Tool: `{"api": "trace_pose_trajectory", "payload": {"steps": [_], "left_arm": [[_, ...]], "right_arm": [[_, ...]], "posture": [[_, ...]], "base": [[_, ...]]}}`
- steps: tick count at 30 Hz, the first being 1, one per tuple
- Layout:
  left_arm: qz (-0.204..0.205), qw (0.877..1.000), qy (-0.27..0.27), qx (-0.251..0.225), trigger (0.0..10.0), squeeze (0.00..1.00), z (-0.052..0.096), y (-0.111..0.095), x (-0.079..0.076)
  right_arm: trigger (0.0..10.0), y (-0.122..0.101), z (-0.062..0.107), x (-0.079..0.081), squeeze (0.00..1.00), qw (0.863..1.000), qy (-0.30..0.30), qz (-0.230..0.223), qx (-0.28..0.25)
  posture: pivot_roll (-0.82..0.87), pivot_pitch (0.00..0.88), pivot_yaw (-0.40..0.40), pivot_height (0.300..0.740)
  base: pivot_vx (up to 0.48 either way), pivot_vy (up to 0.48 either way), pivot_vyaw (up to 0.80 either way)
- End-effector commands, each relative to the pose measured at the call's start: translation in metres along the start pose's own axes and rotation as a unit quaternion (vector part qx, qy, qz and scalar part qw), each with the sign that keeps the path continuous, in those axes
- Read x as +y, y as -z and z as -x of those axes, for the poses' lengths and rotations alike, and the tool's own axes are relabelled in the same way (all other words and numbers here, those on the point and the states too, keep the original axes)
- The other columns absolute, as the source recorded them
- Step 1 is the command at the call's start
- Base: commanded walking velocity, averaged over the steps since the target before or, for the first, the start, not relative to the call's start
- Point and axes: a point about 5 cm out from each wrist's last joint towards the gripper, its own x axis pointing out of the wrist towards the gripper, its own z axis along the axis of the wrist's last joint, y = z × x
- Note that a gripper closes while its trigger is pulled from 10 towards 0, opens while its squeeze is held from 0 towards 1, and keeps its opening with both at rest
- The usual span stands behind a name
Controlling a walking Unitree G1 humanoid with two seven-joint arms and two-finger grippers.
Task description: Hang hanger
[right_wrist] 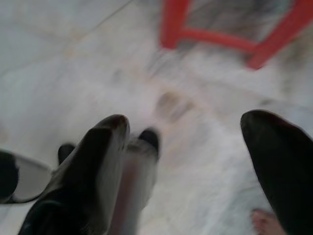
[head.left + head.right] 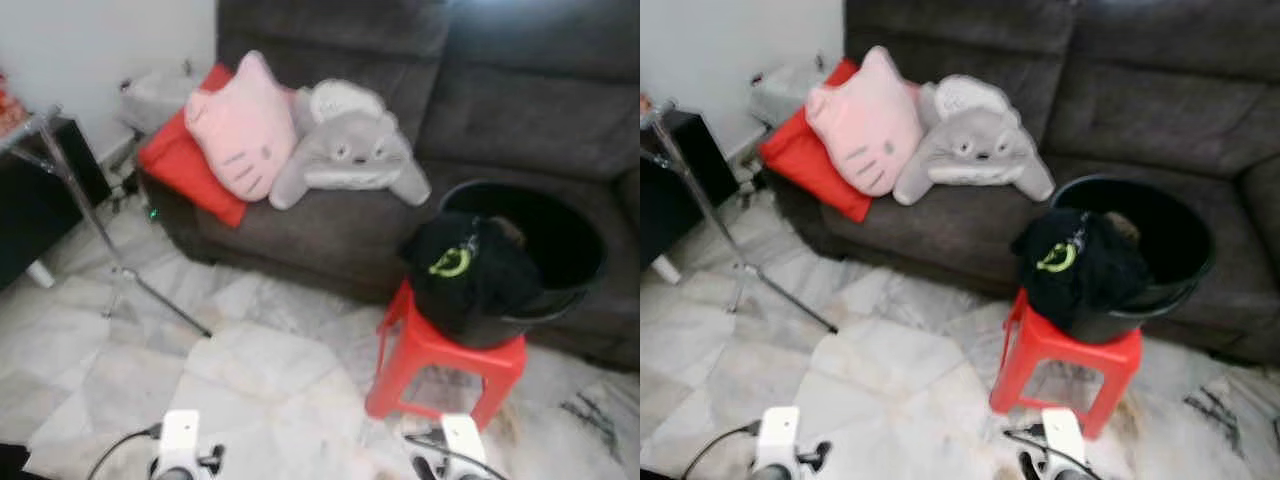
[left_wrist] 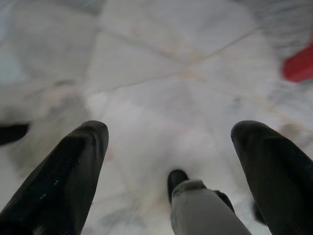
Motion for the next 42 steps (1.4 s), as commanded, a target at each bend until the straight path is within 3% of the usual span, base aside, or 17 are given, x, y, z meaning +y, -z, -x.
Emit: {"api": "trace_pose_trajectory", "payload": {"steps": [1,13,31,42], "left_arm": [[-0.007,1.000,-0.008,0.003,10.0,0.00,0.0011,0.0025,0.0077],[0.005,1.000,-0.011,-0.002,10.0,0.00,0.0004,-0.0003,0.0092],[0.014,1.000,-0.011,-0.008,10.0,0.00,0.0001,-0.0026,0.0103],[0.014,1.000,-0.010,-0.010,10.0,0.00,0.0000,-0.0033,0.0109]], "right_arm": [[10.0,0.0032,-0.0005,0.0055,0.00,1.000,-0.005,-0.001,0.003],[10.0,0.0026,-0.0007,0.0059,0.00,1.000,-0.005,-0.004,0.001],[10.0,0.0004,-0.0008,0.0055,0.00,1.000,-0.002,-0.009,-0.007],[10.0,0.0000,-0.0009,0.0060,0.00,1.000,-0.002,-0.011,-0.008]], "posture": [[-0.02,0.000,0.004,0.716],[-0.02,0.000,0.005,0.716],[-0.02,0.000,0.004,0.716],[-0.02,0.000,0.005,0.716]], "base": [[0.000,0.000,-0.77],[0.000,0.000,-0.74],[0.000,0.000,0.00],[0.291,0.000,0.00]]}}
